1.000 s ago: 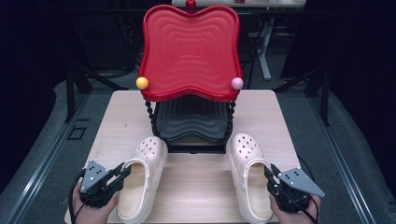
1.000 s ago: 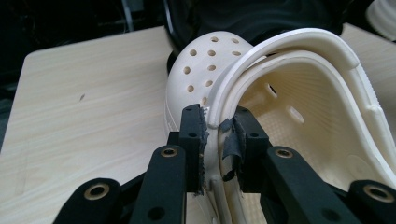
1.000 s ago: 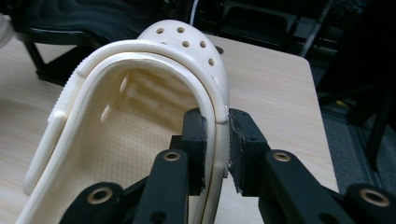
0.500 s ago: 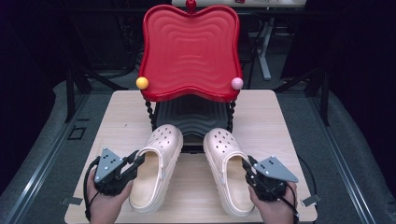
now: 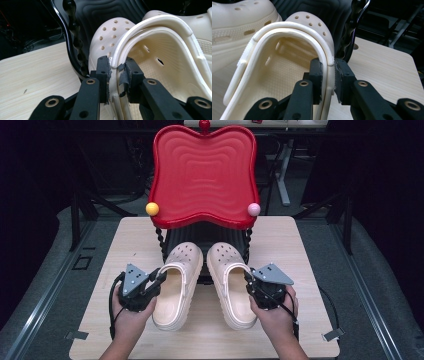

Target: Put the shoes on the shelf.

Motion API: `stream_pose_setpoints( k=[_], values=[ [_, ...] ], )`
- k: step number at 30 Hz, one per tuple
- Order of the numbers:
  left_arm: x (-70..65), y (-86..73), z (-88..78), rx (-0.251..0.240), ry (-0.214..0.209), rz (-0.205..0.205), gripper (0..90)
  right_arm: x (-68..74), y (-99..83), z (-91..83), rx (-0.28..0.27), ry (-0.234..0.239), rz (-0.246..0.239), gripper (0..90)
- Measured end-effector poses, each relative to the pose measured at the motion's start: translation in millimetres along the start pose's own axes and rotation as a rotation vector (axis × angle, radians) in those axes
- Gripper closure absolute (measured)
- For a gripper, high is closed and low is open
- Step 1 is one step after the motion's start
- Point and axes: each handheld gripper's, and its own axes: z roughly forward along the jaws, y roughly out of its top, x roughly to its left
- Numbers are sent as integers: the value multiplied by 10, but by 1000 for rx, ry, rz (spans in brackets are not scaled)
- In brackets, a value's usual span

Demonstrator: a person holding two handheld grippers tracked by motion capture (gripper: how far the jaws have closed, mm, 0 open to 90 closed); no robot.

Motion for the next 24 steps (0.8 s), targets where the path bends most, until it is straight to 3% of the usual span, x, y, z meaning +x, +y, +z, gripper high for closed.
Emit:
stream_pose_setpoints(
  k=[9,19,24],
  values=[
    [-38,27,79,2,-2,3,764,24,21,55,-2,4,10,770],
    [-57,68,244,1,23,24,763,10,75,197,-12,37,81,768],
    [3,135,400,-6,31,-7,763,53,161,299,-29,28,79,765]
  ],
)
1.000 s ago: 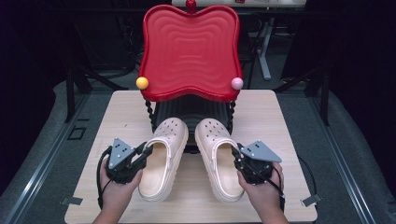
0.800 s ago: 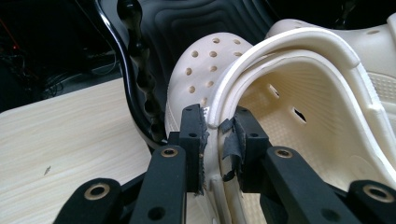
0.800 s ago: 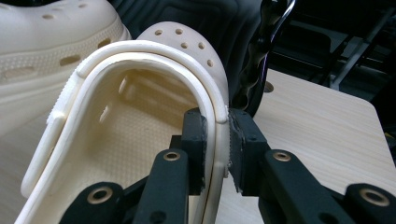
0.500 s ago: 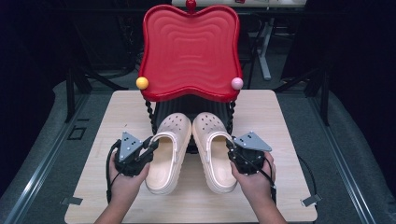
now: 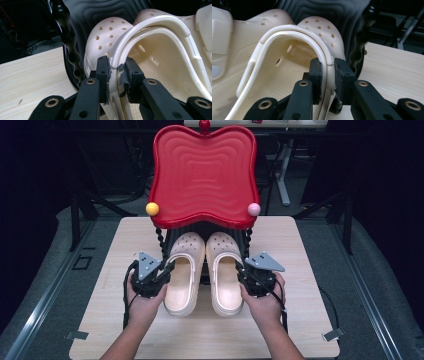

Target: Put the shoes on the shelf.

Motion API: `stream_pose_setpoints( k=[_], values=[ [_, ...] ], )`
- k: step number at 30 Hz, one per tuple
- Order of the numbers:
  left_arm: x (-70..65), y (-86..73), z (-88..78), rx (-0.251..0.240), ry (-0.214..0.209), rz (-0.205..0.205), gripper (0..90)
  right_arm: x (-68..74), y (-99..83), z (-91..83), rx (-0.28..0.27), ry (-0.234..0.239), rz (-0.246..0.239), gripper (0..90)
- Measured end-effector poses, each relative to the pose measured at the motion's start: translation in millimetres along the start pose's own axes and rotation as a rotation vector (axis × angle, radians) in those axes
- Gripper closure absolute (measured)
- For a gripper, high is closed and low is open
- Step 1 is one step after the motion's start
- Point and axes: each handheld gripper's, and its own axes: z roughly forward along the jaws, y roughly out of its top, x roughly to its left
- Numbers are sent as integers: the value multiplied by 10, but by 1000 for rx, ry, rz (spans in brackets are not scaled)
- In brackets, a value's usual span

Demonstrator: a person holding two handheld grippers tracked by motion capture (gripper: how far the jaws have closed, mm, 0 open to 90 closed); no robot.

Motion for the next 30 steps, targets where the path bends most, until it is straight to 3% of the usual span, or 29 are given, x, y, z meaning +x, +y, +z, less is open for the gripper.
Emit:
stream_pose_setpoints(
  k=[15,21,24,30],
  values=[
    [116,268,407,-11,31,-8,753,84,290,416,-29,-62,8,747],
    [147,286,505,-17,35,0,743,108,352,536,-21,-109,-36,731],
    [151,277,499,-26,27,-7,732,133,330,548,-30,-111,-56,718],
    [185,246,478,-49,-9,-67,671,114,310,525,-35,-69,-52,654]
  ],
)
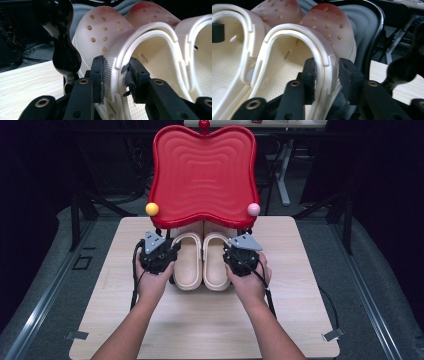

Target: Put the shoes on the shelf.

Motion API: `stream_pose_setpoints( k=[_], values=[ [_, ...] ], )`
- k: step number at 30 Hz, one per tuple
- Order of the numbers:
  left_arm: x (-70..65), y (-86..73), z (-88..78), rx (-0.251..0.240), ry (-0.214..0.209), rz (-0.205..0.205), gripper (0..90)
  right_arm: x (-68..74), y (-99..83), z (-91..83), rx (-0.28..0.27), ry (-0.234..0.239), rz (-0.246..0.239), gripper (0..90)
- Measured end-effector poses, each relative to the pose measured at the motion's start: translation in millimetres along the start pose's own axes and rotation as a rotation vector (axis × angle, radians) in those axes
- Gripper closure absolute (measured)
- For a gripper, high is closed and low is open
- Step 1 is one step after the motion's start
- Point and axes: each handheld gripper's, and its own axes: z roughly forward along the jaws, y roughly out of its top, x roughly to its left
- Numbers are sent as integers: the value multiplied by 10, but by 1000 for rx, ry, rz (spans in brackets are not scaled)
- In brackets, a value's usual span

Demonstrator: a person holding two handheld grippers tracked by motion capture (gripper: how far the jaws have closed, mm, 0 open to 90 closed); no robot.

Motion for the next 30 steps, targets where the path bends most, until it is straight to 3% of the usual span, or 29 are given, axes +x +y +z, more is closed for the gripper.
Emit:
stream_pose_setpoints(
  k=[6,16,23,27,30],
  values=[
    [-7,-4,0,-5,-40,-20,569,-3,-8,7,6,26,-24,603],
    [-33,-1,-73,-22,-49,-19,468,-46,-9,-122,-5,49,-32,536],
    [-29,-62,-210,-19,-51,-17,462,-5,-45,-339,-37,81,-98,515],
    [-33,-122,-311,-21,-64,-10,462,-12,-116,-428,-74,118,-91,490],
    [-32,-178,-385,-11,-69,5,461,-36,-193,-469,-67,147,-94,464]
  ],
)
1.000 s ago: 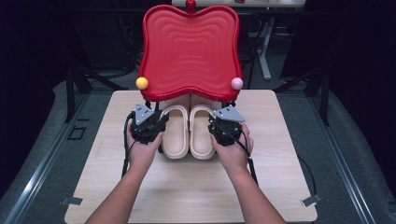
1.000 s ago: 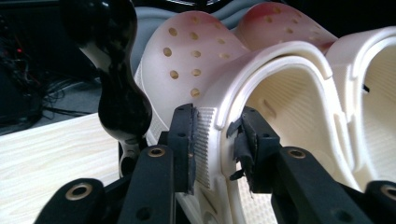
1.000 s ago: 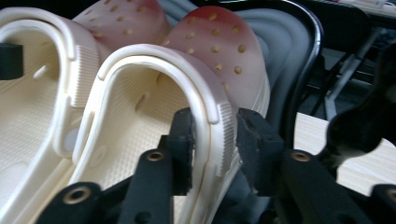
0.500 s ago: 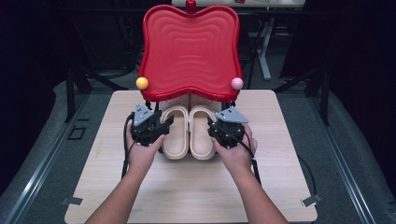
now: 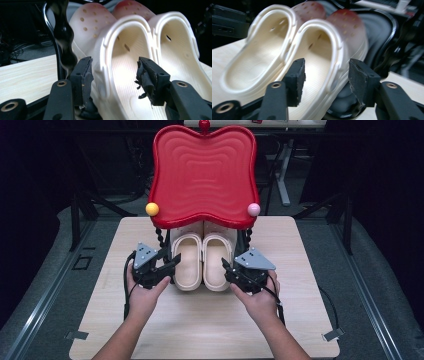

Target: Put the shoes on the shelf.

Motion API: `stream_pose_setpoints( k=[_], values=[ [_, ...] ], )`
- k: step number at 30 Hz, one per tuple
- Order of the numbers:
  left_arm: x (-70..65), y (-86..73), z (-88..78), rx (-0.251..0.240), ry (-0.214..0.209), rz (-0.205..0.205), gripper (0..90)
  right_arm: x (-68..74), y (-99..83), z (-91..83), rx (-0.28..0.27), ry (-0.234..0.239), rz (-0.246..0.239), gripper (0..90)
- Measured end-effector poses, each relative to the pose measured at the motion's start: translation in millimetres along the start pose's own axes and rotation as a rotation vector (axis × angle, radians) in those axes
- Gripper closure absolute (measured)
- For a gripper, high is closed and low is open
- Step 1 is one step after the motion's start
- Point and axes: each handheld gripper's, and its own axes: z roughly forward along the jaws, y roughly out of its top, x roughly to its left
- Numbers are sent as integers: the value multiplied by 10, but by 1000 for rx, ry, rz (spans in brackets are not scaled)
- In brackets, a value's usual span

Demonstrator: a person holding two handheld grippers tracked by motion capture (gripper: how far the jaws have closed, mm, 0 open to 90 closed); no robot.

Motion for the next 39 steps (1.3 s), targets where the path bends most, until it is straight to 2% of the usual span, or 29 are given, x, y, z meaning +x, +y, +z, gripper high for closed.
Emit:
stream_pose_setpoints(
  k=[2,4,7,9,13,17,21,25,29,33,39],
  values=[
    [1,-39,-45,0,1,12,460,-12,-56,-29,9,26,14,451],
    [8,-77,-88,7,0,28,465,-22,-103,-54,24,22,3,431],
    [23,-139,-150,7,-28,1,487,-42,-186,-83,28,28,4,416],
    [22,-181,-185,18,-36,-1,504,-56,-243,-107,40,44,19,422],
    [-9,-279,-241,21,-68,4,537,-55,-358,-185,64,95,63,540],
    [-61,-373,-301,25,-83,8,550,-2,-463,-261,76,118,54,632],
    [-96,-449,-360,26,-79,6,603,36,-541,-323,61,142,88,697],
    [-115,-506,-422,32,-78,1,641,72,-592,-380,41,149,104,755],
    [-136,-561,-437,39,-103,-10,711,123,-635,-402,53,154,94,837],
    [-177,-608,-447,61,-111,0,784,185,-668,-398,66,172,85,890],
    [-229,-673,-420,96,-129,14,873,287,-712,-335,87,193,75,899]
  ],
)
